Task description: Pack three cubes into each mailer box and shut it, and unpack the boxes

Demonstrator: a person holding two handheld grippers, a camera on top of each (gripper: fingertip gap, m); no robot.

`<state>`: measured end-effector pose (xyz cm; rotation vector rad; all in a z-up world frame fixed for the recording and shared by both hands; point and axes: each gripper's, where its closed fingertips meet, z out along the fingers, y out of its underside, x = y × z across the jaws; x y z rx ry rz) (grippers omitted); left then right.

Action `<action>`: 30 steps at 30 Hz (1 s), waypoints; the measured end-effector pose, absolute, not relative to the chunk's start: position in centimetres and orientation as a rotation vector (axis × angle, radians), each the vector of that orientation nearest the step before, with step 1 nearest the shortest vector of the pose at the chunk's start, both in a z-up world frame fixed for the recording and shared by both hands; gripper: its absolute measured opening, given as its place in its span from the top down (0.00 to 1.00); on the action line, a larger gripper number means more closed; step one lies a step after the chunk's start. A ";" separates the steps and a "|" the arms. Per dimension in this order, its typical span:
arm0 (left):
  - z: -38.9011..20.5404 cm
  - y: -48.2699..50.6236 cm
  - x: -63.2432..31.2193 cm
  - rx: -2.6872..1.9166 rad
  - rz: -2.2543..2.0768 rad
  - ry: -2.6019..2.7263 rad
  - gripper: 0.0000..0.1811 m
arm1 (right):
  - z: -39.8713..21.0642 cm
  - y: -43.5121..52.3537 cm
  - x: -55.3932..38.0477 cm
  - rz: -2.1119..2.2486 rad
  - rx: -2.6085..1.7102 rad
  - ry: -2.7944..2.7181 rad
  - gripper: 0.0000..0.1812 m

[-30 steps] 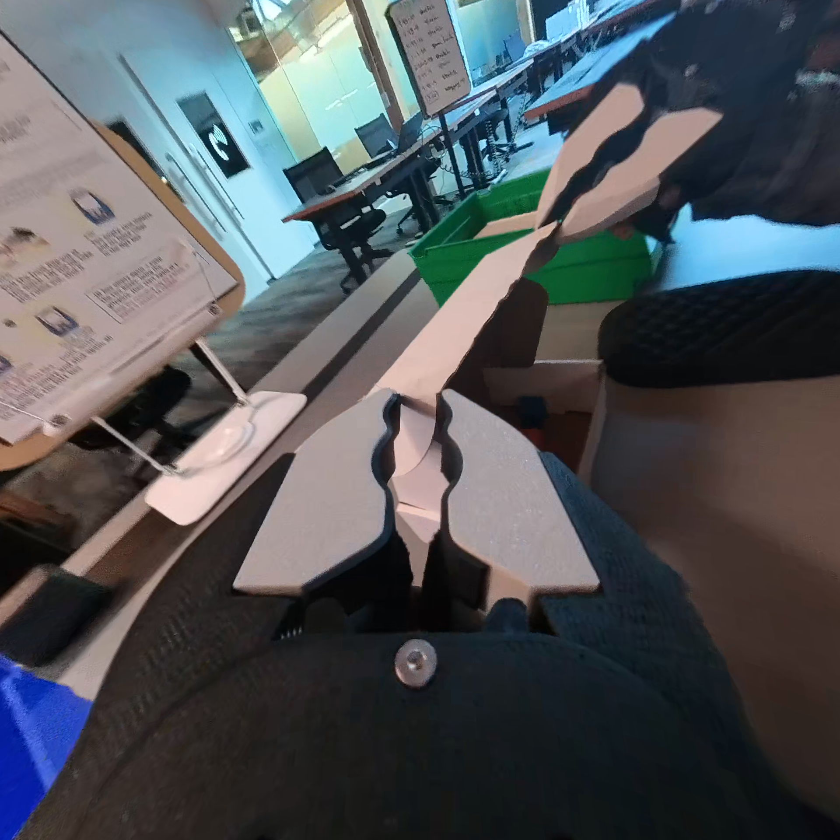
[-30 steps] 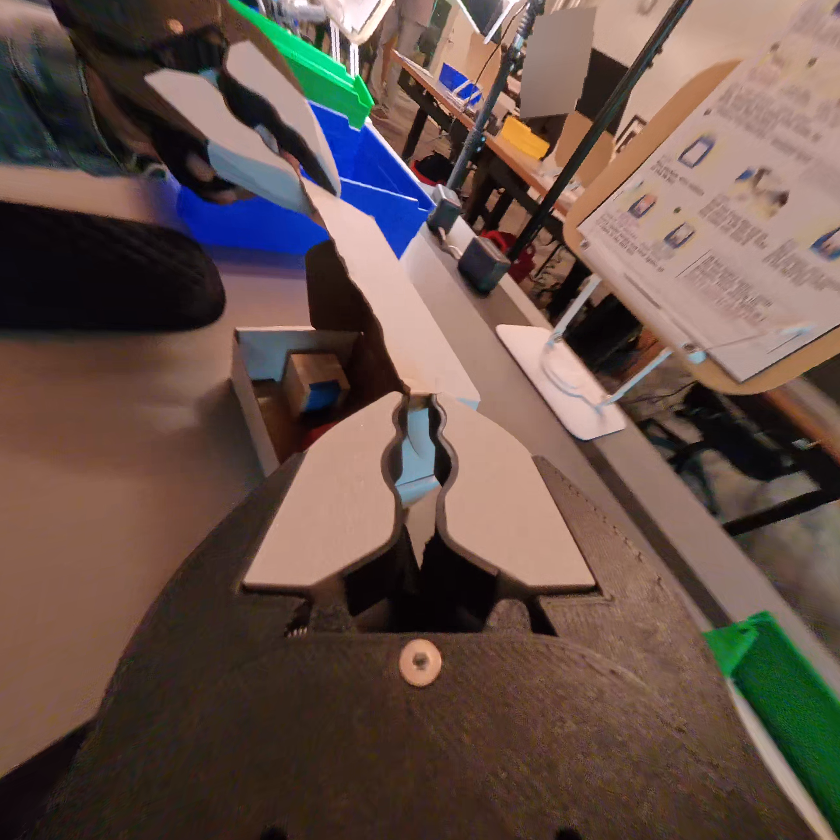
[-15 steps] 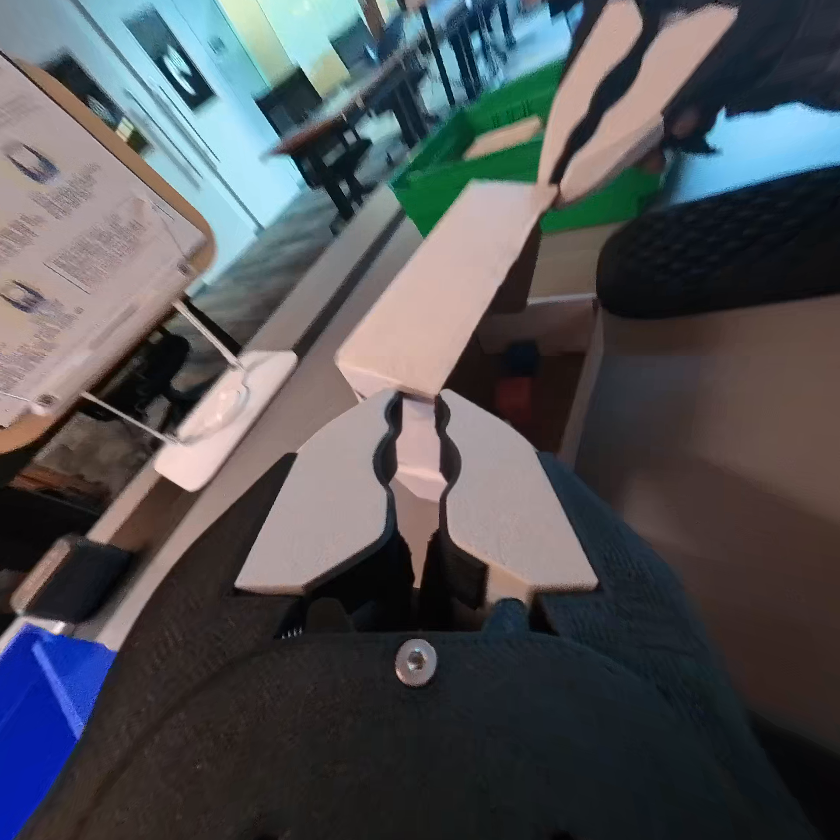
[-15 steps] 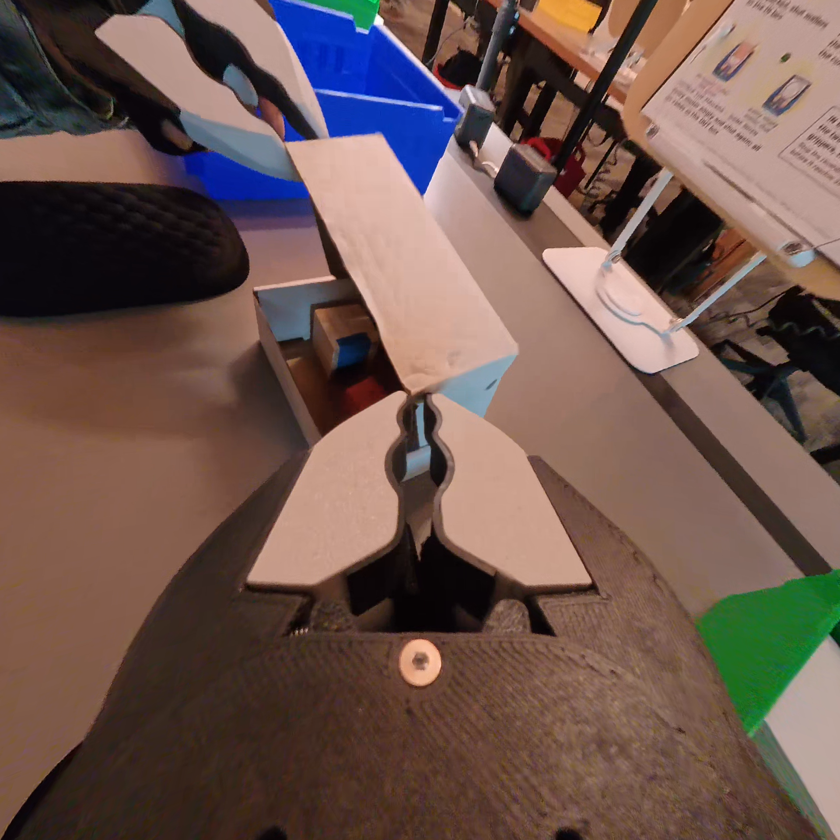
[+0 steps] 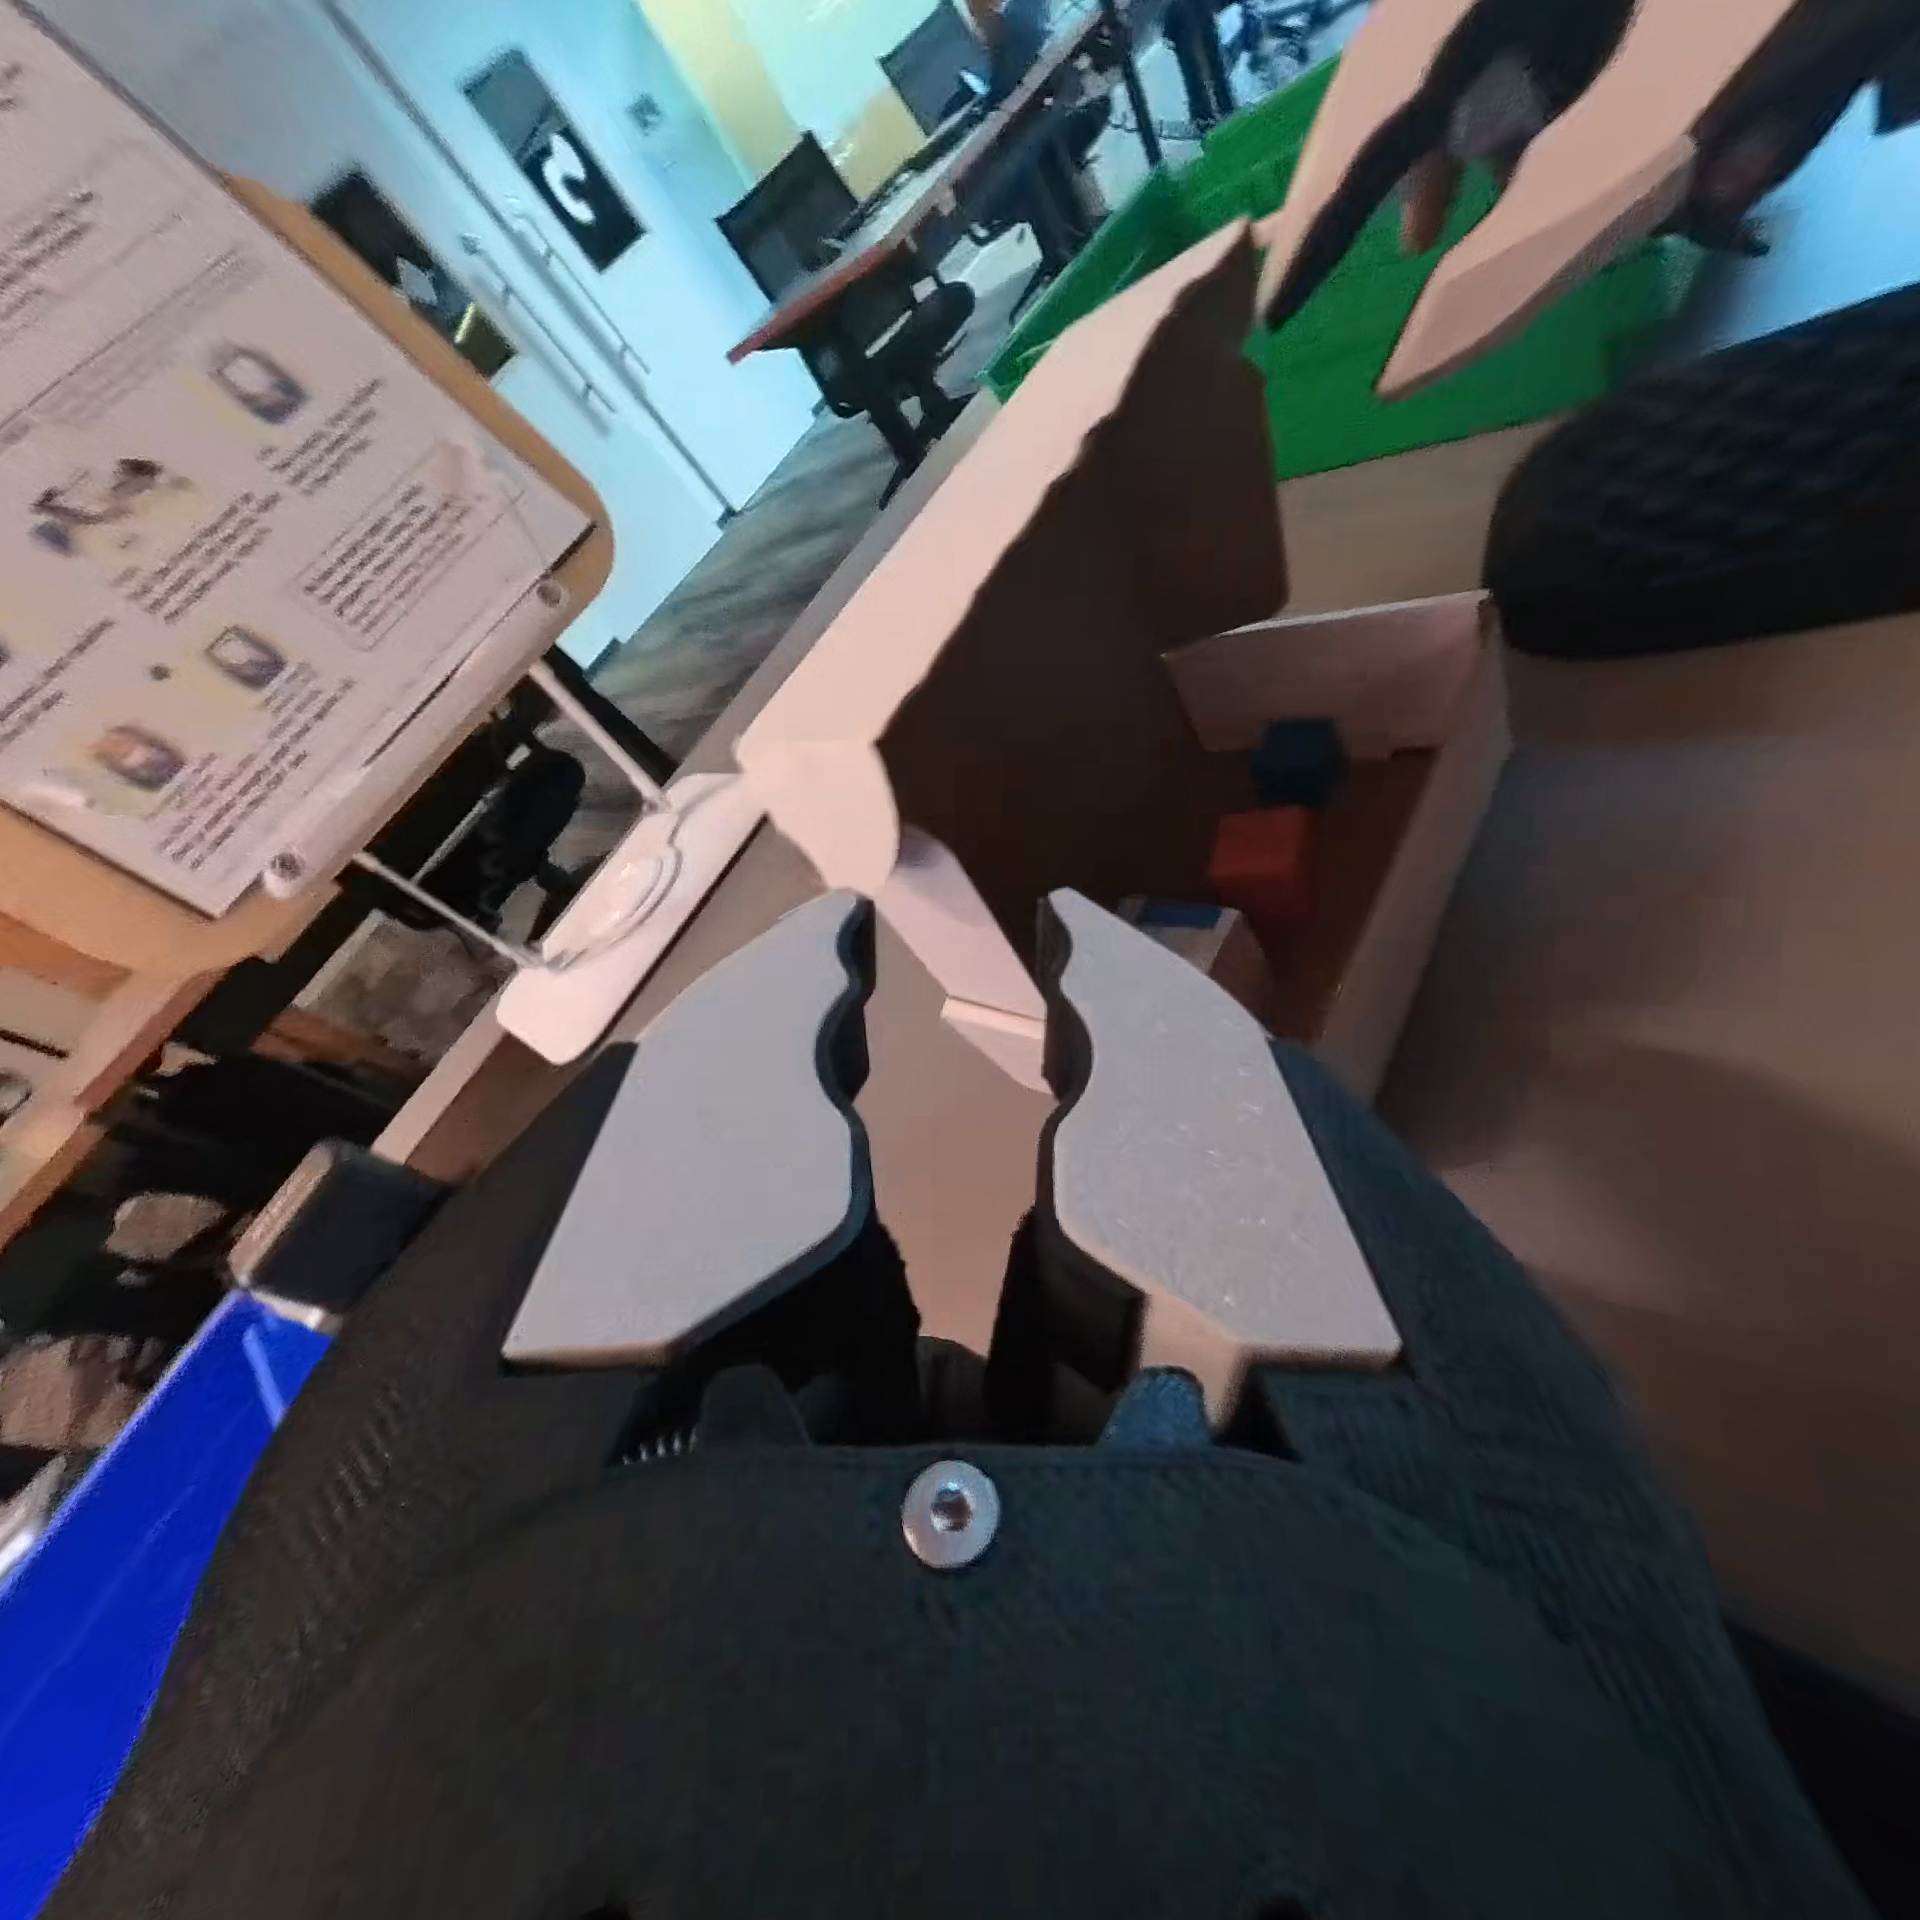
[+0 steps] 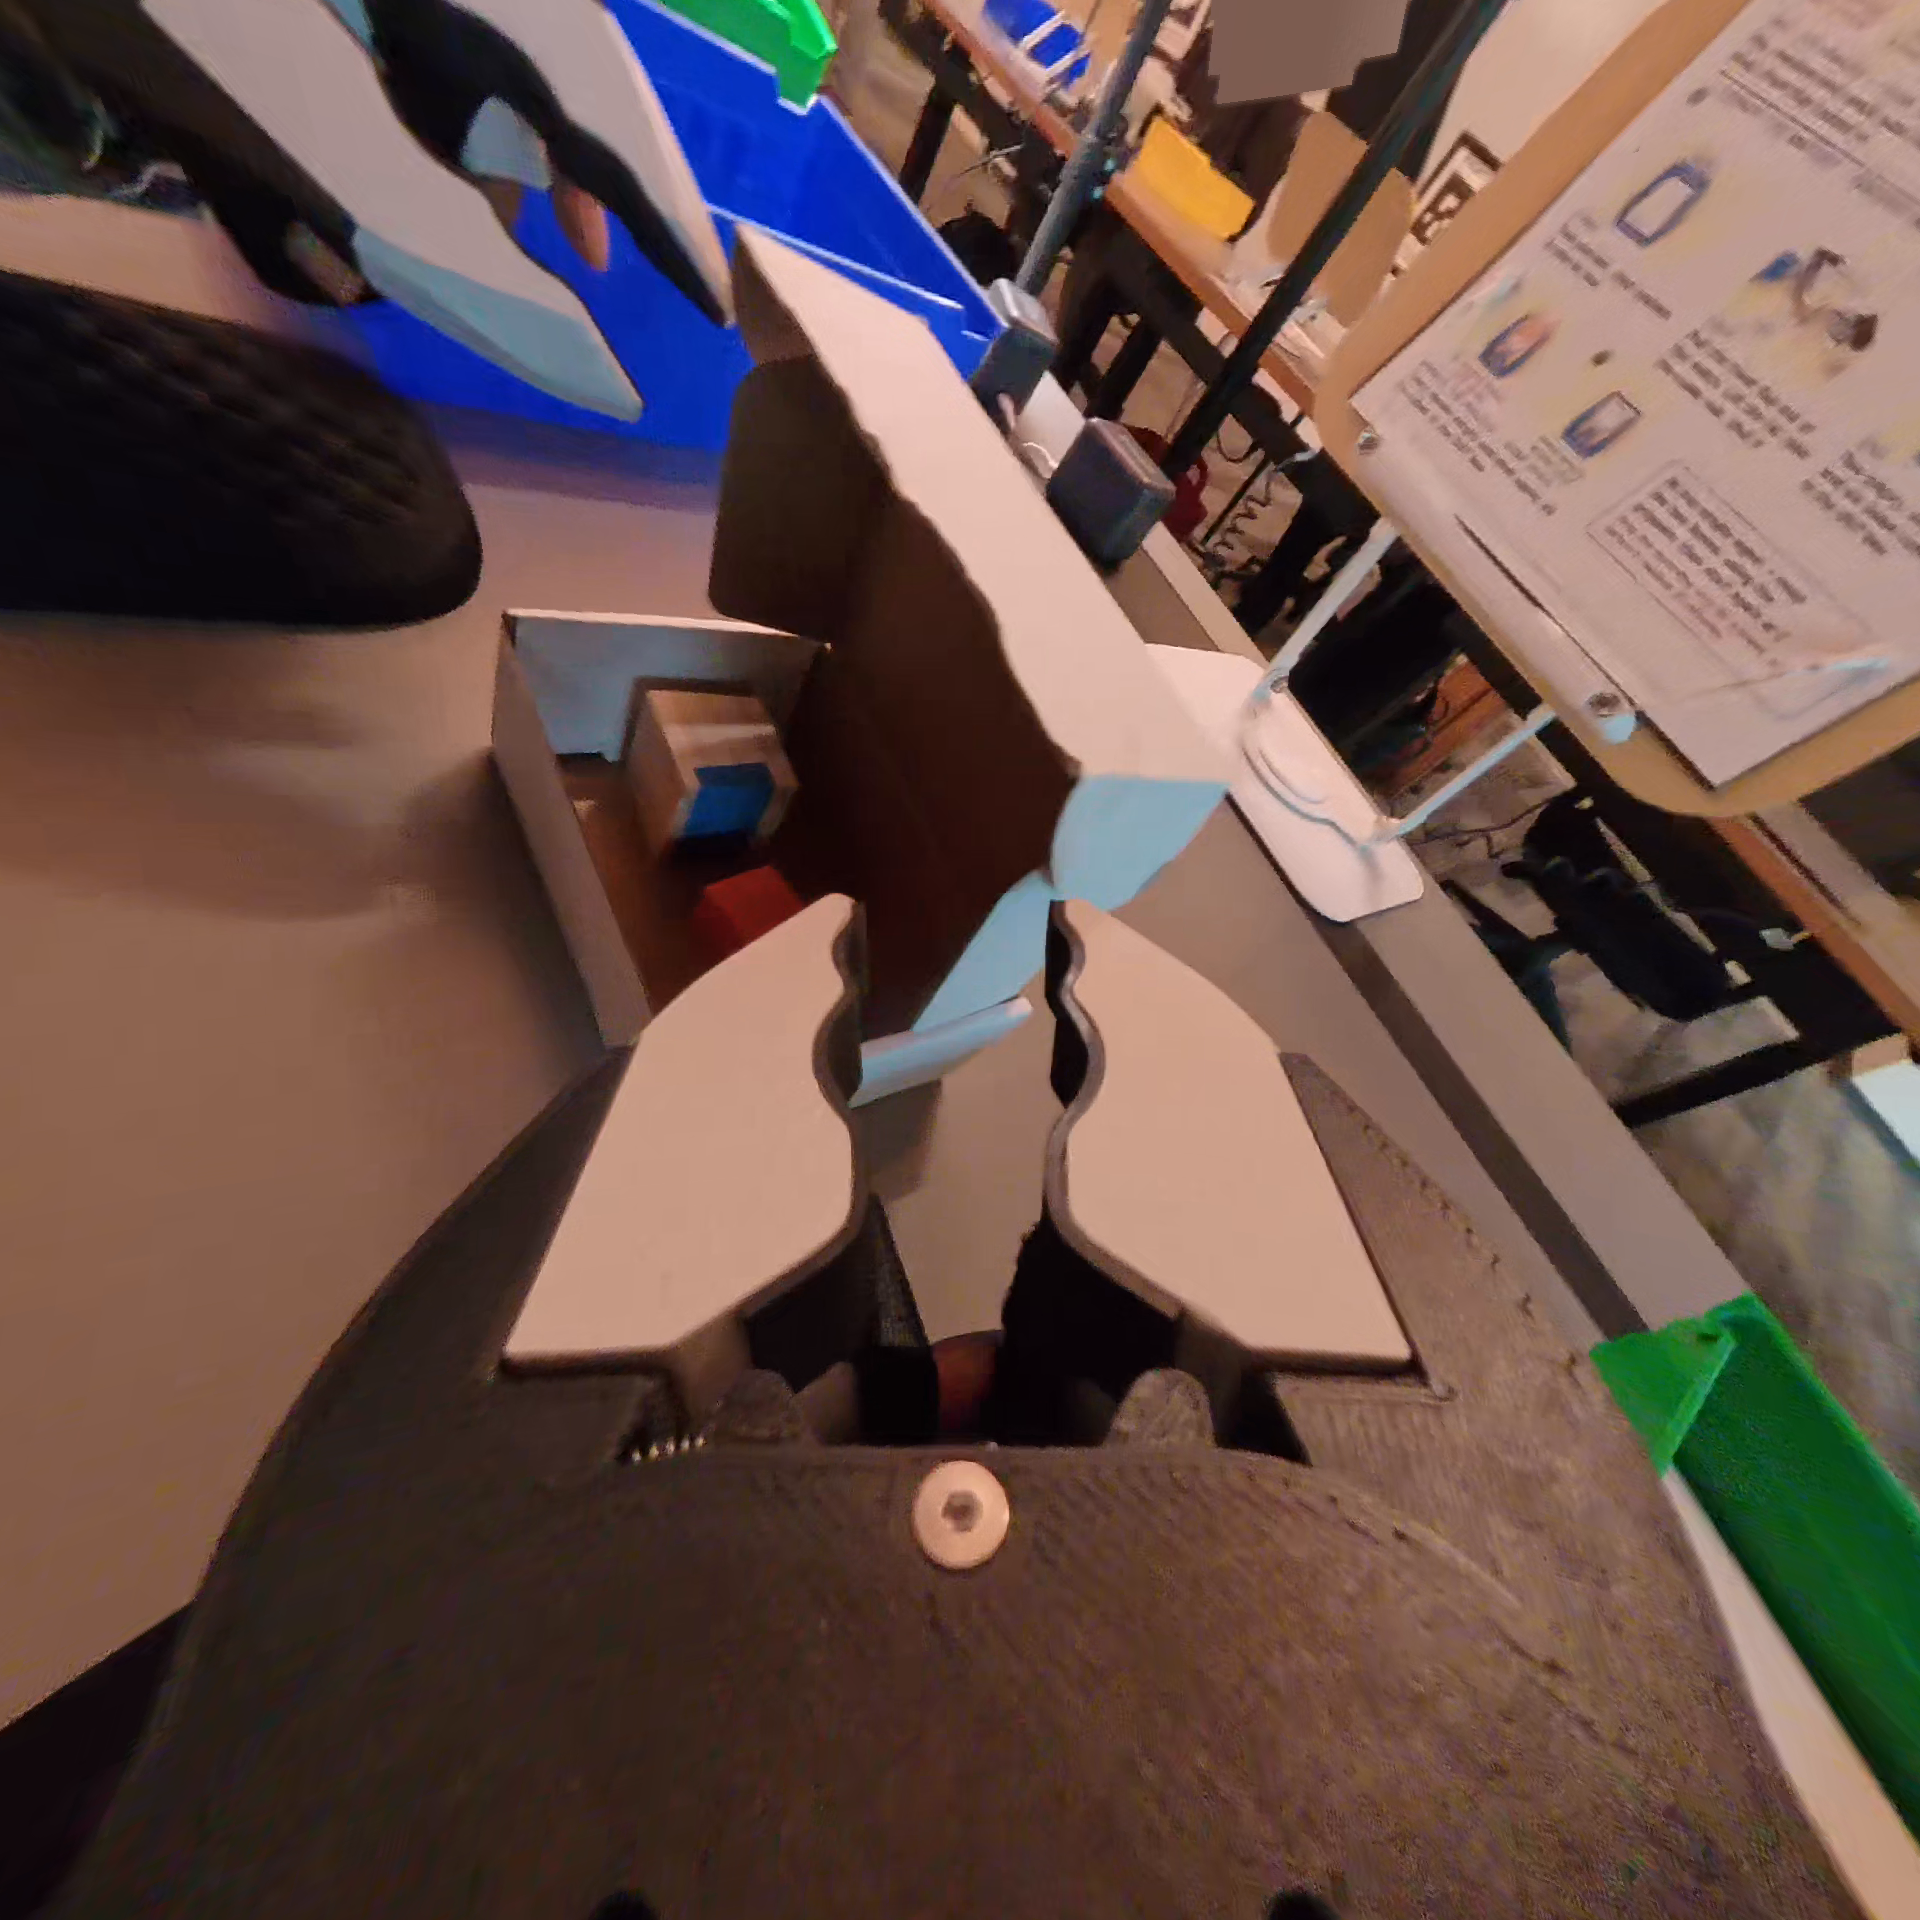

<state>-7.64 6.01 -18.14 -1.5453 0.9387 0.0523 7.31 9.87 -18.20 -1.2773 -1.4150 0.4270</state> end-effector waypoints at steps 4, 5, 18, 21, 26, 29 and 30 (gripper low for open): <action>-19.5 6.0 -8.2 -1.600 -0.025 0.906 0.84 | -20.0 10.0 7.9 0.570 -1.392 -1.398 0.84; -19.9 6.2 -8.1 -1.619 -0.044 0.920 0.84 | -20.6 10.2 7.8 0.601 -1.423 -1.405 0.84; -21.6 6.9 -5.8 -1.655 -0.067 1.006 0.83 | -22.0 9.4 5.6 0.638 -1.416 -1.464 0.87; -22.4 6.3 -6.1 -1.664 -0.055 1.035 0.84 | -22.7 9.4 6.0 0.618 -1.423 -1.475 0.87; -20.9 6.1 -7.9 -1.595 0.085 0.999 0.78 | -22.4 9.9 7.5 0.521 -1.397 -1.448 0.79; -18.2 6.1 -7.8 -1.385 0.220 1.024 0.74 | -18.7 10.0 8.0 0.396 -1.157 -1.333 0.75; -17.9 6.0 -7.5 -1.333 0.264 1.073 0.73 | -17.6 9.7 8.0 0.336 -1.061 -1.322 0.75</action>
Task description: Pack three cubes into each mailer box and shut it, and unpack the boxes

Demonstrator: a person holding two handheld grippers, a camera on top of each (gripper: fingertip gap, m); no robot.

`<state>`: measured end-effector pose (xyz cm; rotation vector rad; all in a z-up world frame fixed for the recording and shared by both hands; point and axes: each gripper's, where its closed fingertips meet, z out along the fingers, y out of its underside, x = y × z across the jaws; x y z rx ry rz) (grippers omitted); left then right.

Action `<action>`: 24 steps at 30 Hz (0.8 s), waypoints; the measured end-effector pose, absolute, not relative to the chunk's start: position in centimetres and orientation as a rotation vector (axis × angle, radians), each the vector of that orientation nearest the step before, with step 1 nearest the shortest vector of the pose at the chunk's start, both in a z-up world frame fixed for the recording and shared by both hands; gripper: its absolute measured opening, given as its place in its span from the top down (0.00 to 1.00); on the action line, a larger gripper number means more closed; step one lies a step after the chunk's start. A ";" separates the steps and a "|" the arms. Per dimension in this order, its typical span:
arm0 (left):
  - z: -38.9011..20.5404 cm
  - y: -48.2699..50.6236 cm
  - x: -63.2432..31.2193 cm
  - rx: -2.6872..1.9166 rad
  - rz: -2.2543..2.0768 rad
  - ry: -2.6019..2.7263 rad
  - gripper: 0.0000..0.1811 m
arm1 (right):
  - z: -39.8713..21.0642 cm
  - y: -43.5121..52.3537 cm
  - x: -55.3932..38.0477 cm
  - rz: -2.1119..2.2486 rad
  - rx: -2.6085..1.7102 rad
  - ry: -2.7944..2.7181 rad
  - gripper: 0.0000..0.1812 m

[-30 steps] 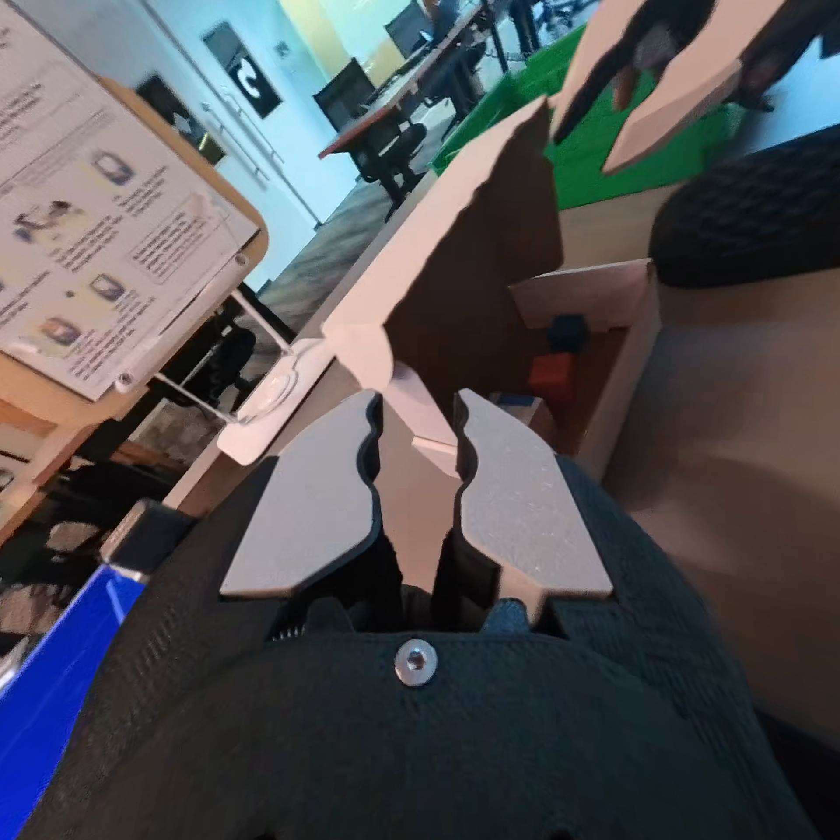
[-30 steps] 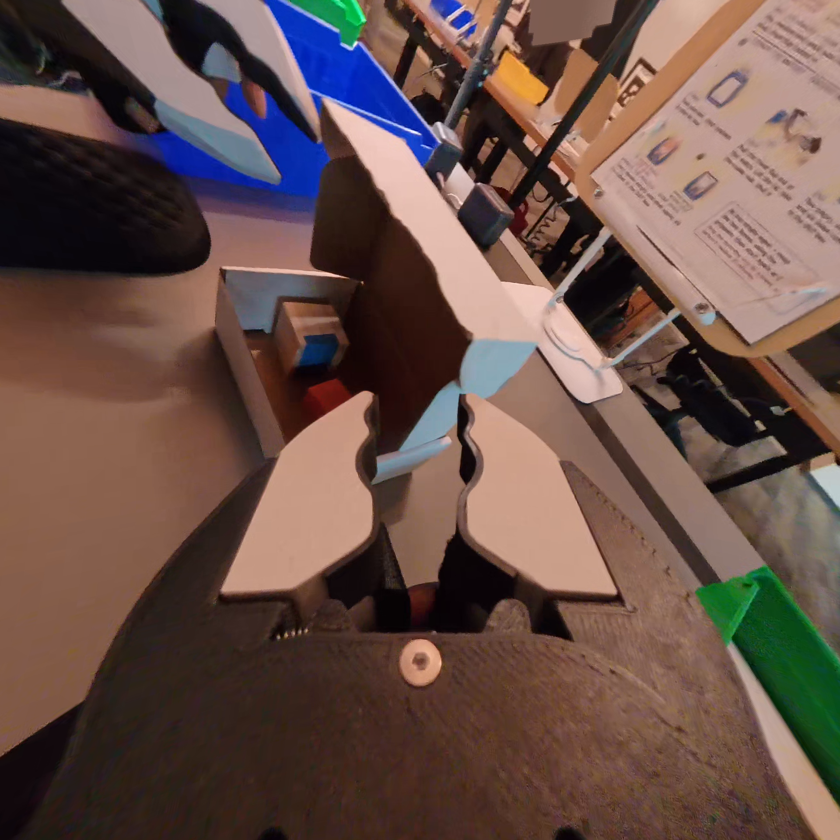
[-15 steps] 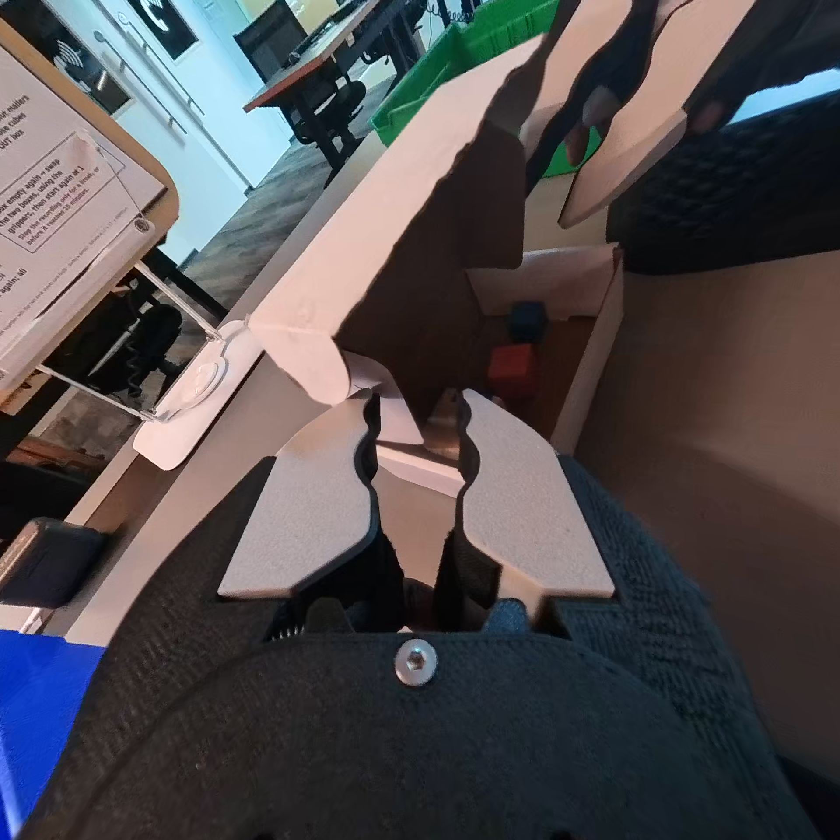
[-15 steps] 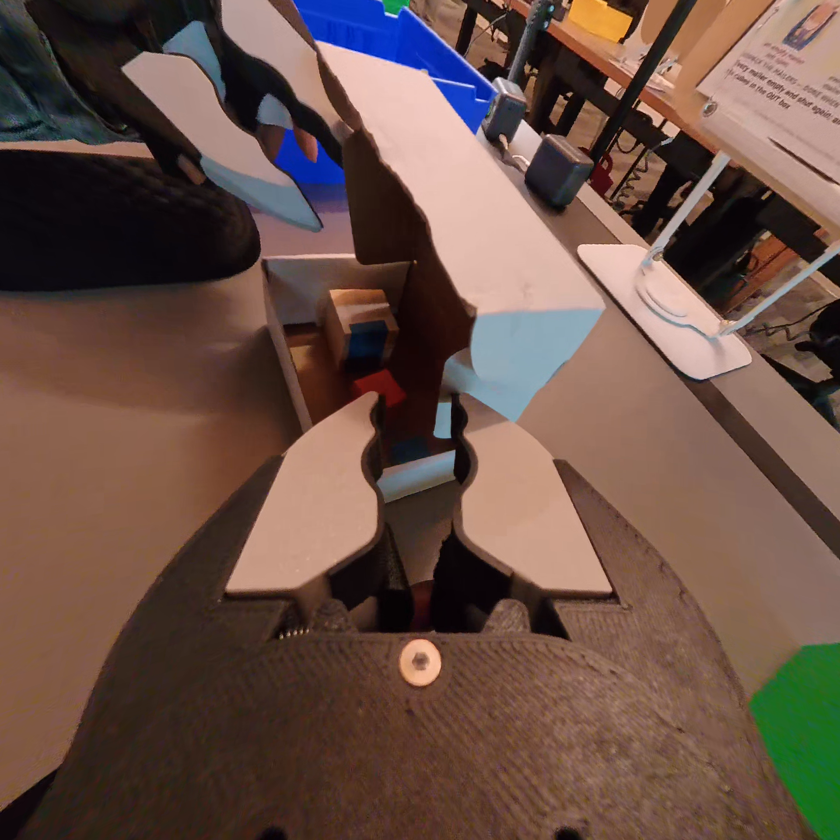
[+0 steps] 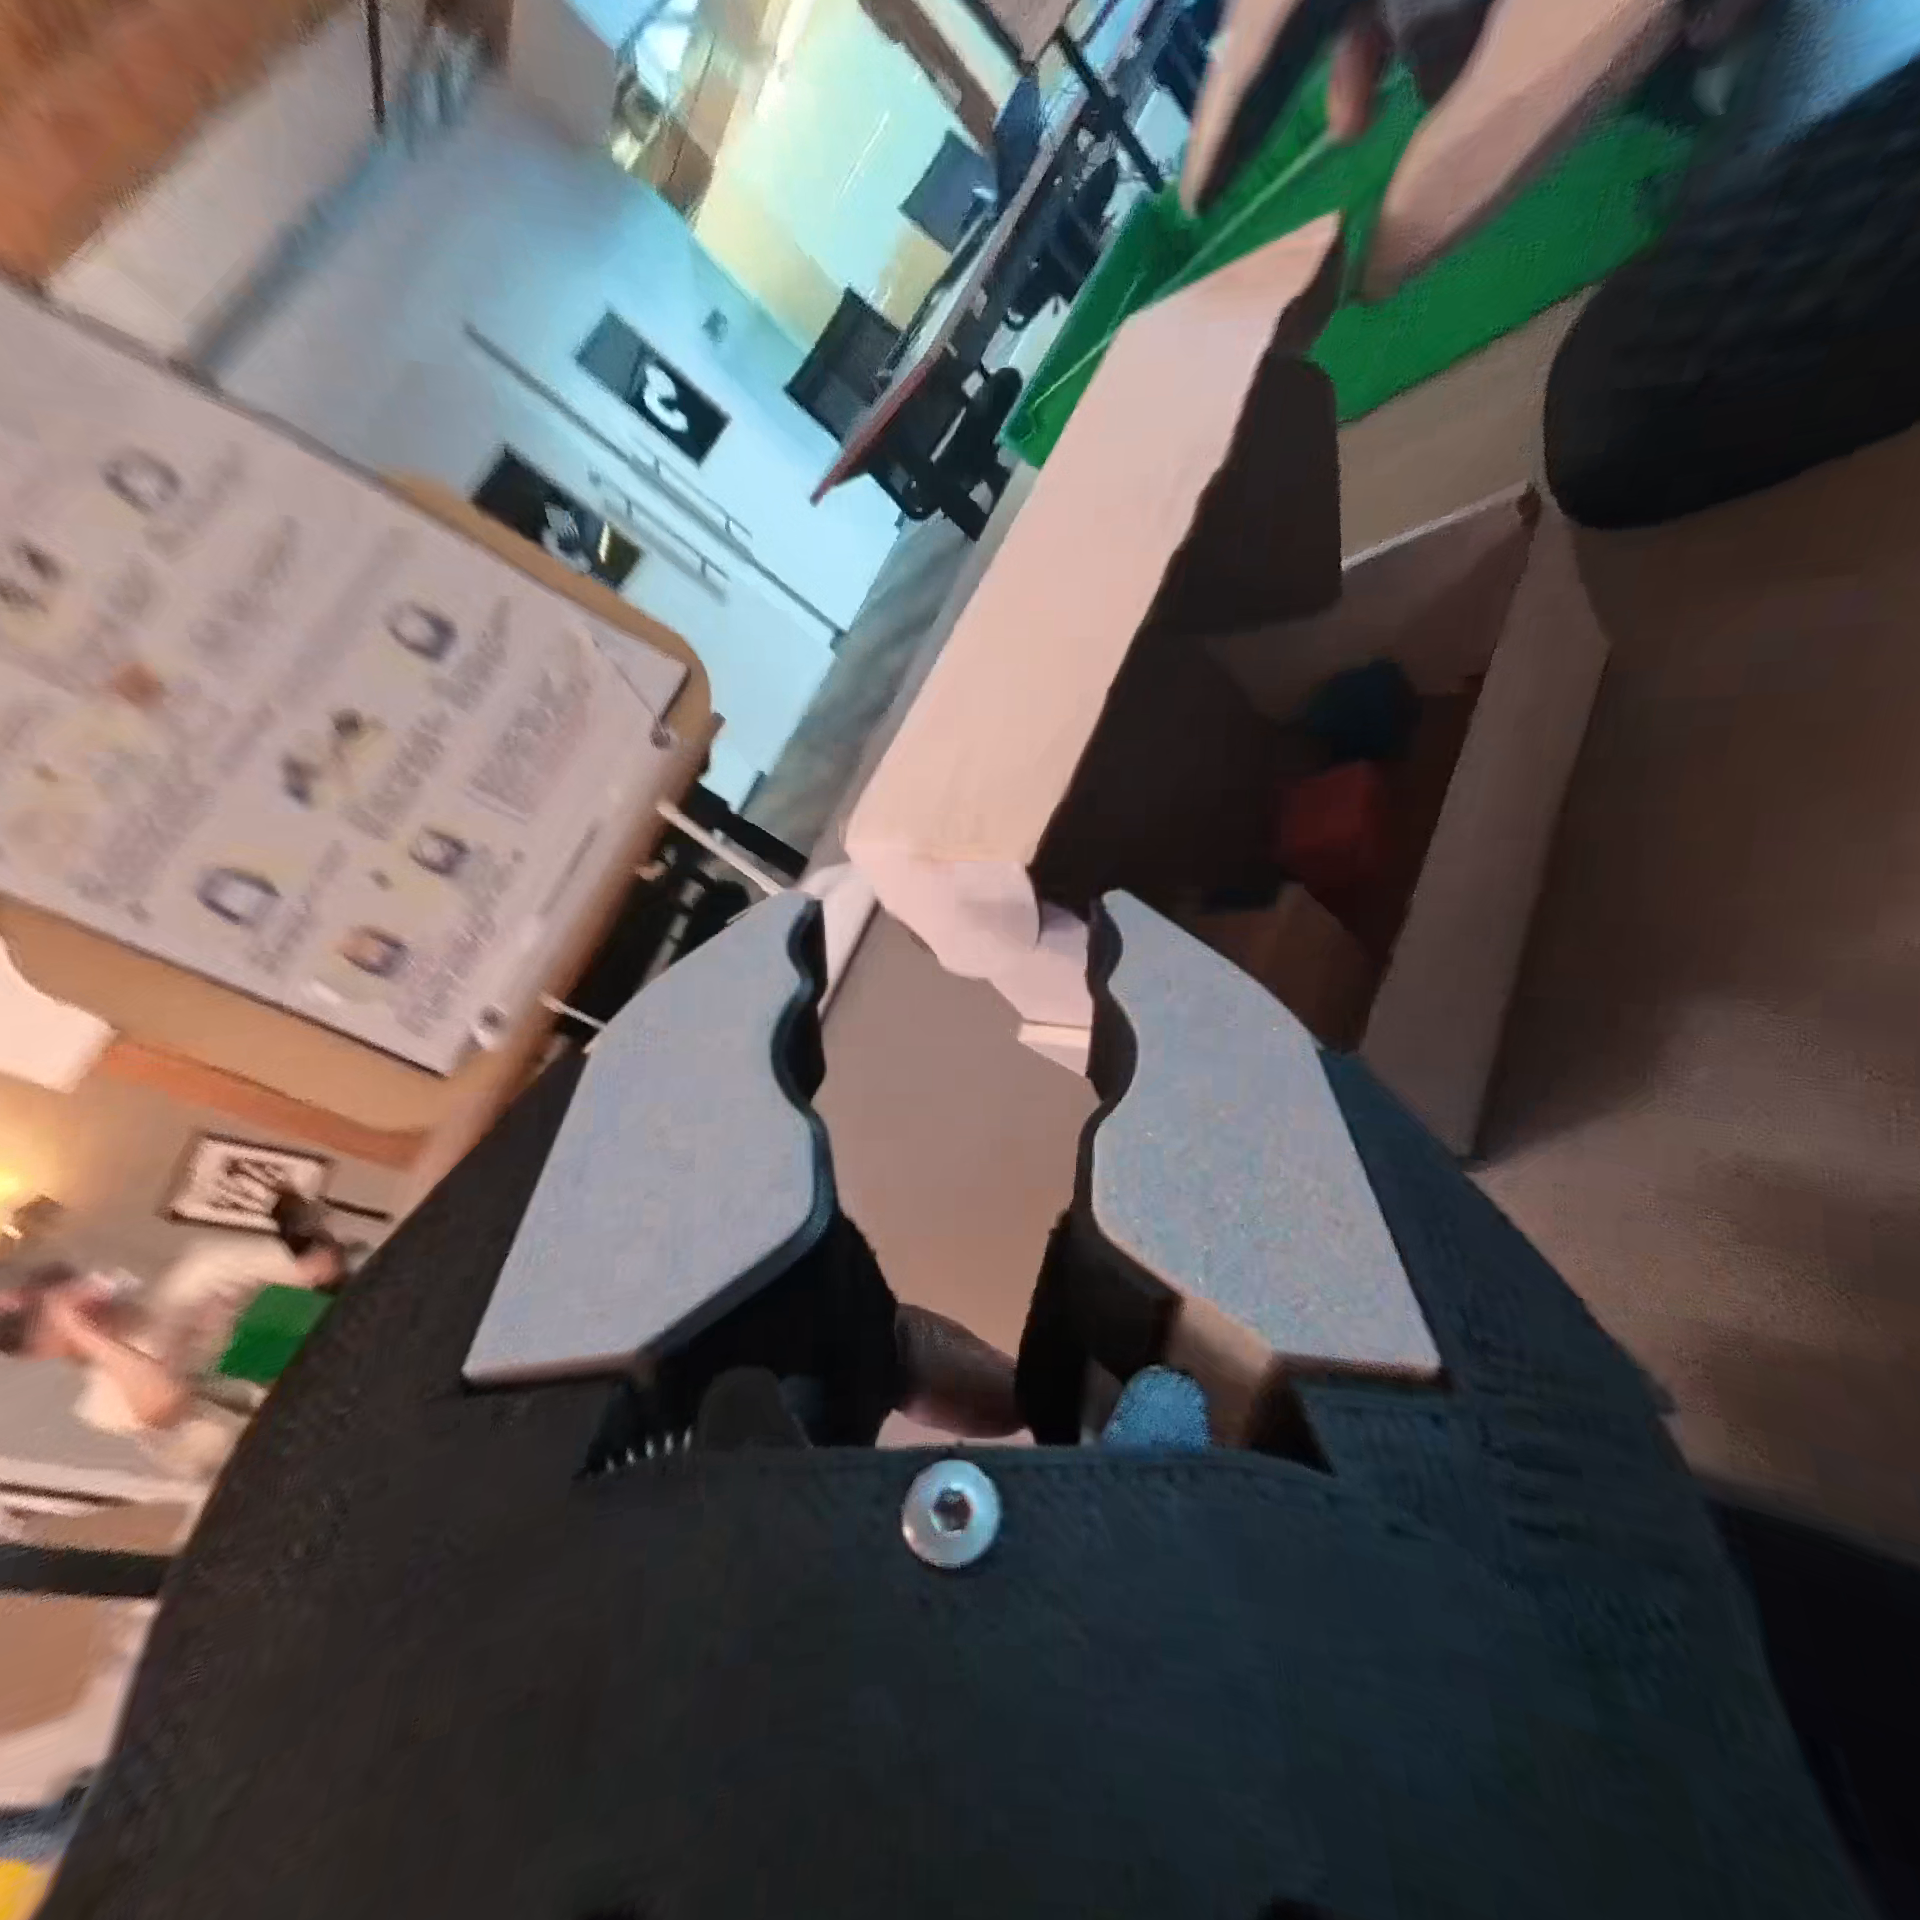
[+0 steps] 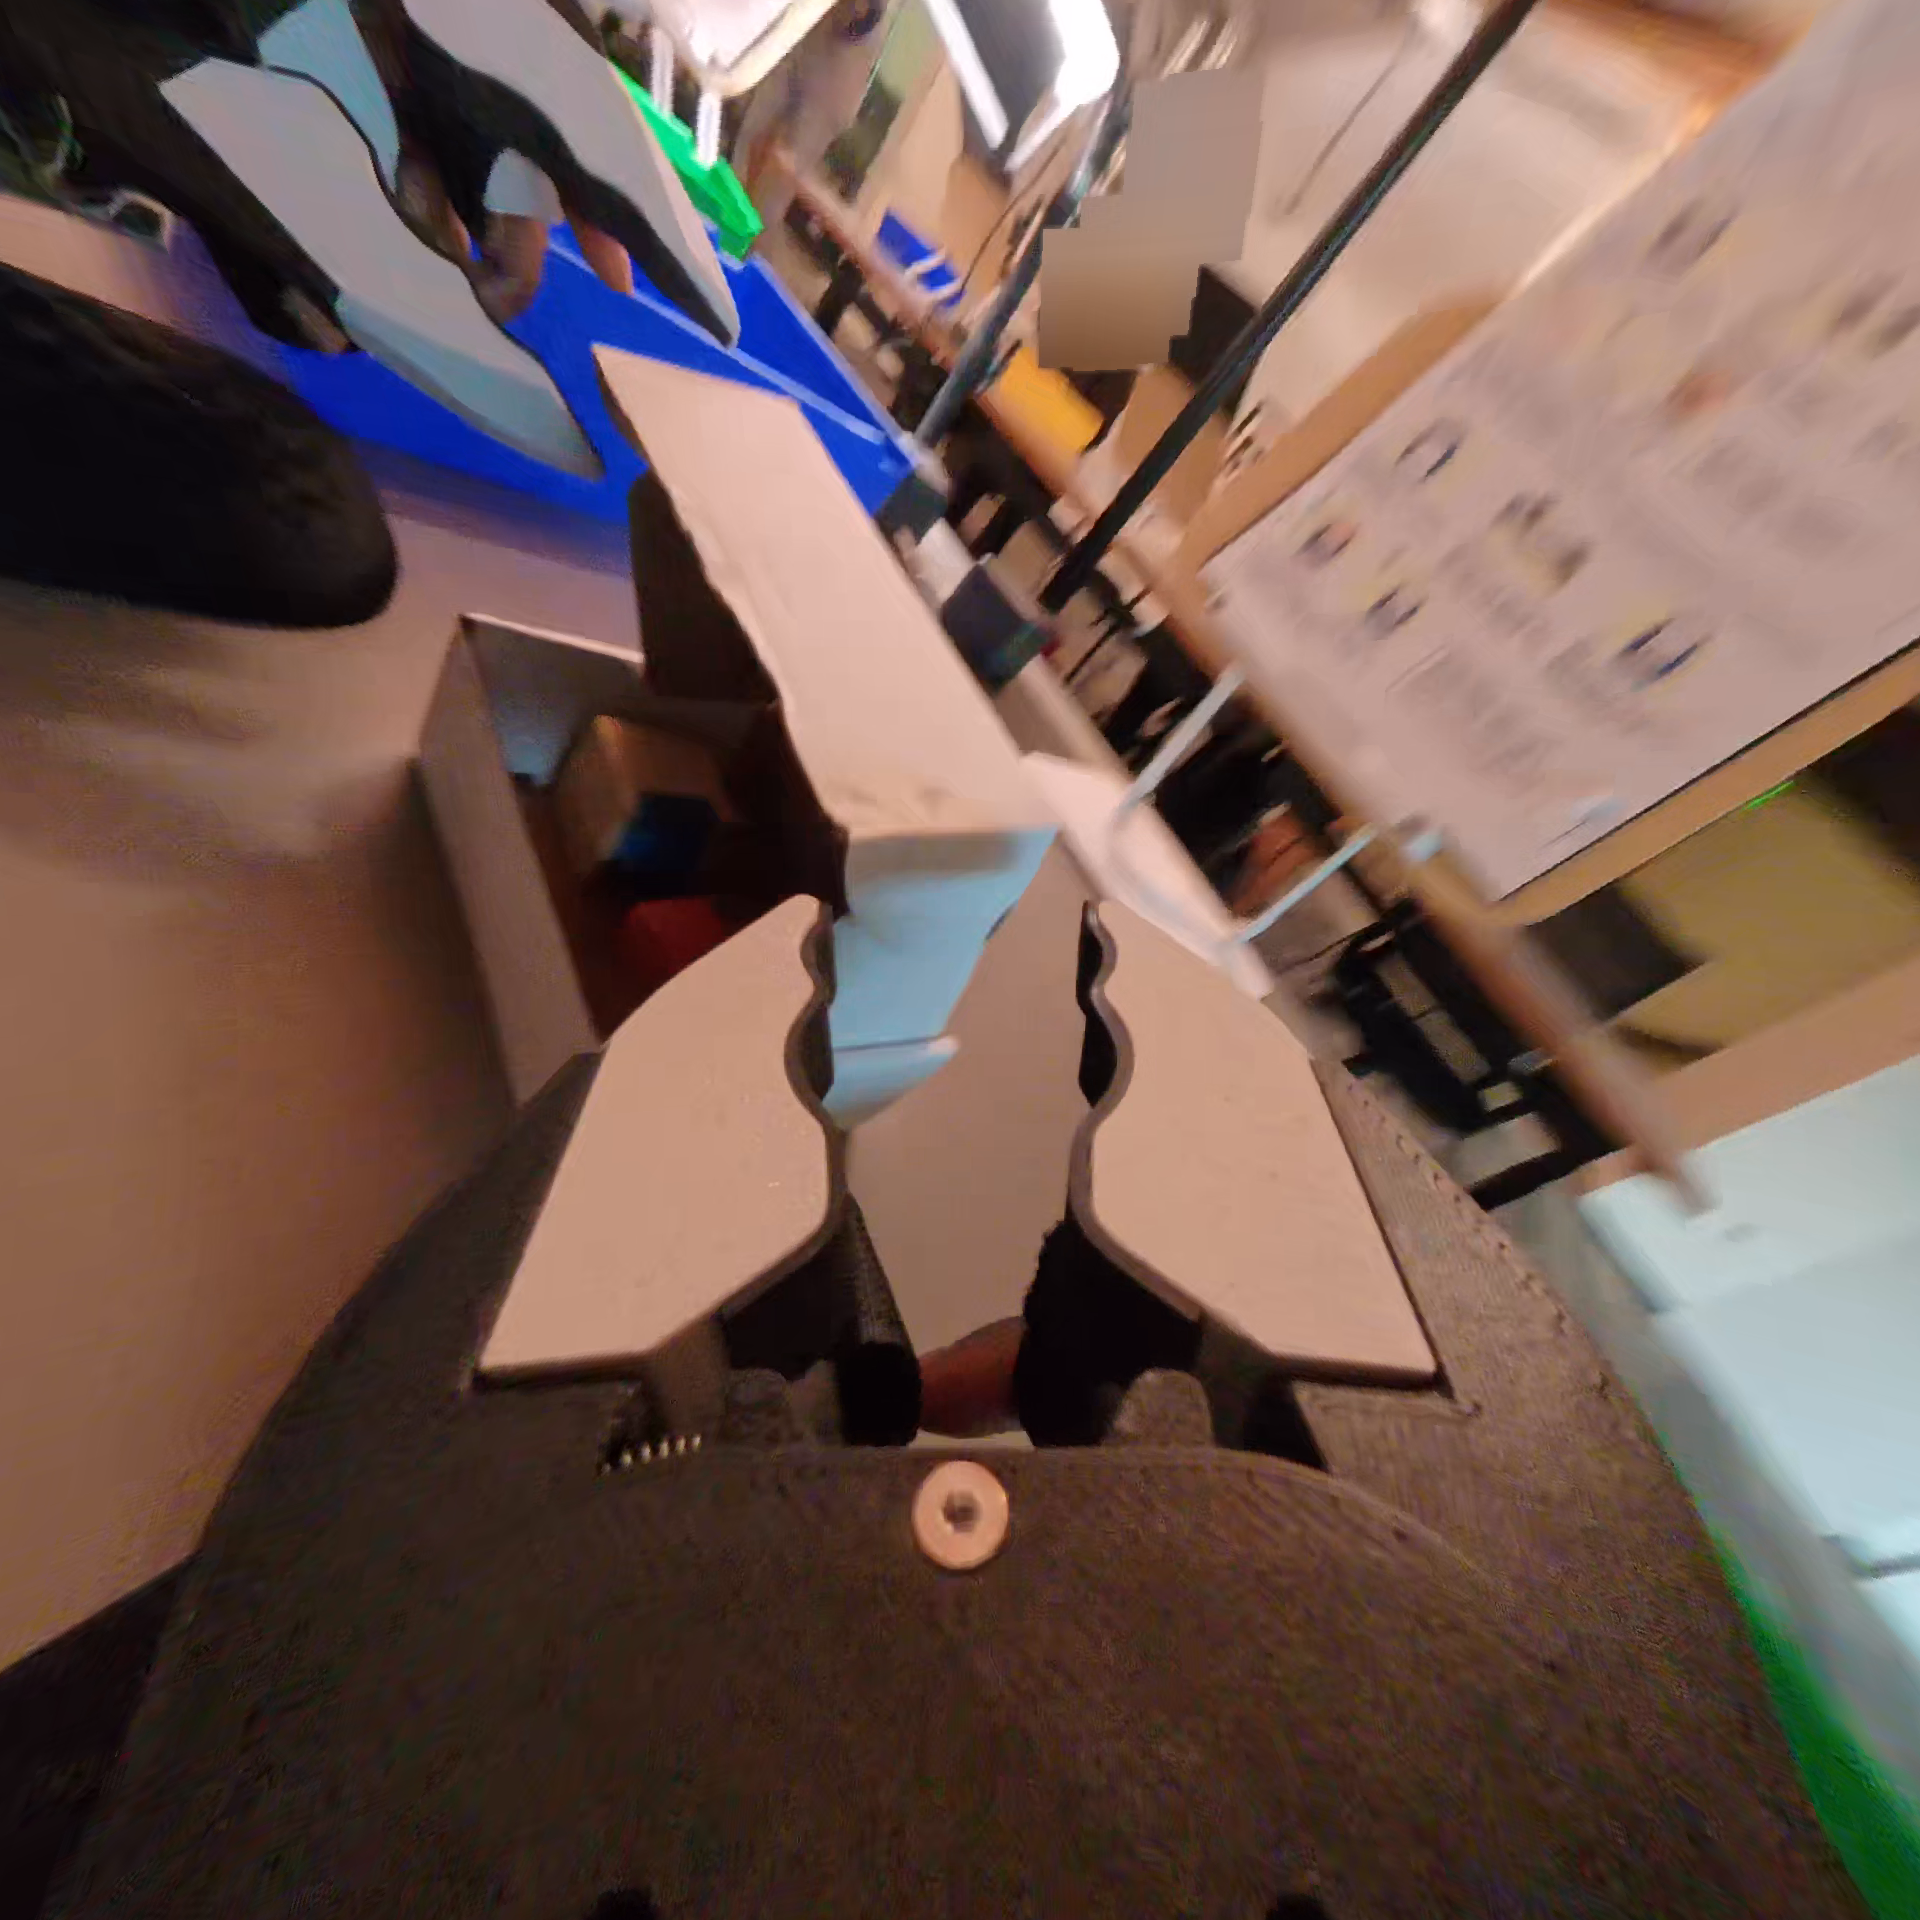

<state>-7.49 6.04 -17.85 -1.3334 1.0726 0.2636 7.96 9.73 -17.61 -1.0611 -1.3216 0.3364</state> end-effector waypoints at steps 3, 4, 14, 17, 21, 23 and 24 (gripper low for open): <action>-18.1 6.8 -7.2 -1.295 0.393 1.200 0.75 | -17.0 9.0 7.1 0.172 -0.925 -1.409 0.76; -18.2 6.9 -7.0 -1.296 0.397 1.230 0.77 | -17.1 8.8 6.7 0.159 -0.900 -1.444 0.76; -18.8 3.1 -5.8 -1.528 0.007 1.259 0.90 | -17.8 6.8 6.8 0.322 -1.023 -1.597 0.94; -20.3 1.2 -5.1 -1.616 -0.128 1.295 0.92 | -19.5 5.2 7.3 0.528 -1.218 -1.652 0.95; -22.9 0.5 -4.9 -1.710 -0.160 1.346 0.94 | -22.2 4.7 7.6 0.630 -1.371 -1.707 0.95; -24.0 0.5 -4.8 -1.758 -0.194 1.350 0.94 | -23.3 4.8 7.6 0.667 -1.430 -1.717 0.95; -24.0 0.6 -4.7 -1.754 -0.214 1.331 0.94 | -23.3 5.0 7.7 0.686 -1.441 -1.699 0.95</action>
